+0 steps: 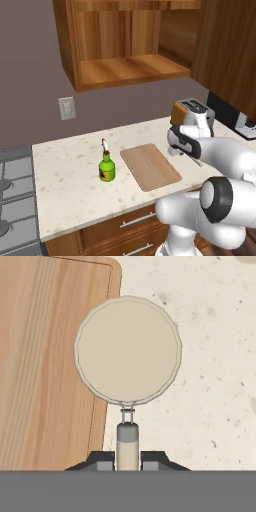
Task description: Grab the spray bottle from the cabinet, then place it next to the cutting board for sanitizing. Then grab the dish brush from the countertop next to the sink and place it next to the cutting board.
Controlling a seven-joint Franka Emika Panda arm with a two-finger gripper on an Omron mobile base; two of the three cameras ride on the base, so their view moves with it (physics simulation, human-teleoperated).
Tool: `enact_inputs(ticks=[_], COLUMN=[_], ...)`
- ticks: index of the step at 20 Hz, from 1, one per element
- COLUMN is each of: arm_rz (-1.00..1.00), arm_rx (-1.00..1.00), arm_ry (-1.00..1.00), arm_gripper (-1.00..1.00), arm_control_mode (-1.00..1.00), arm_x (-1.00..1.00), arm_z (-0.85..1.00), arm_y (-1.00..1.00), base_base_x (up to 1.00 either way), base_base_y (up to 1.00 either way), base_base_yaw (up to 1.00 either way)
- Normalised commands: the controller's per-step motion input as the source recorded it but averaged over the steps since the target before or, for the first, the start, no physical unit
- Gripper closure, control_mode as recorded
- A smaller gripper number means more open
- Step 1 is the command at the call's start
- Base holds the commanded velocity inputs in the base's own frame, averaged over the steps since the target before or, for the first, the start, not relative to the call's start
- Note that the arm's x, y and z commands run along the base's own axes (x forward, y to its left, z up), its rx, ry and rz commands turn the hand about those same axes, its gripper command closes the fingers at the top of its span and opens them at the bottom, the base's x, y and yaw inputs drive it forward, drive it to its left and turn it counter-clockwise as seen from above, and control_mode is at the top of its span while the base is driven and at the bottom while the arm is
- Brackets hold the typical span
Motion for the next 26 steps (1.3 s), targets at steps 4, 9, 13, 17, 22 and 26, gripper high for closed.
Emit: enact_inputs(ticks=[4, 9, 13, 17, 22, 26], arm_rz=[0.02, 0.03, 0.05, 0.06, 0.05, 0.04], arm_rx=[0.00, 0.00, 0.00, -0.01, 0.00, 0.00], arm_ry=[0.02, 0.02, 0.00, 0.00, 0.00, 0.00], arm_gripper=[1.00, 1.00, 1.00, 1.00, 1.00, 1.00], arm_control_mode=[-1.00, -1.00, -1.00, -1.00, -1.00, -1.00], arm_x=[0.27, 0.24, 0.07, 0.03, 0.07, 0.10], arm_z=[-0.25, -0.31, -0.33, -0.36, -0.29, -0.22], arm_y=[0.00, 0.00, 0.00, -0.01, -0.01, 0.00], base_base_x=[0.00, 0.00, 0.00, 0.00, 0.00, 0.00], base_base_y=[0.00, 0.00, 0.00, 0.00, 0.00, 0.00], base_base_yaw=[0.00, 0.00, 0.00, 0.00, 0.00, 0.00])
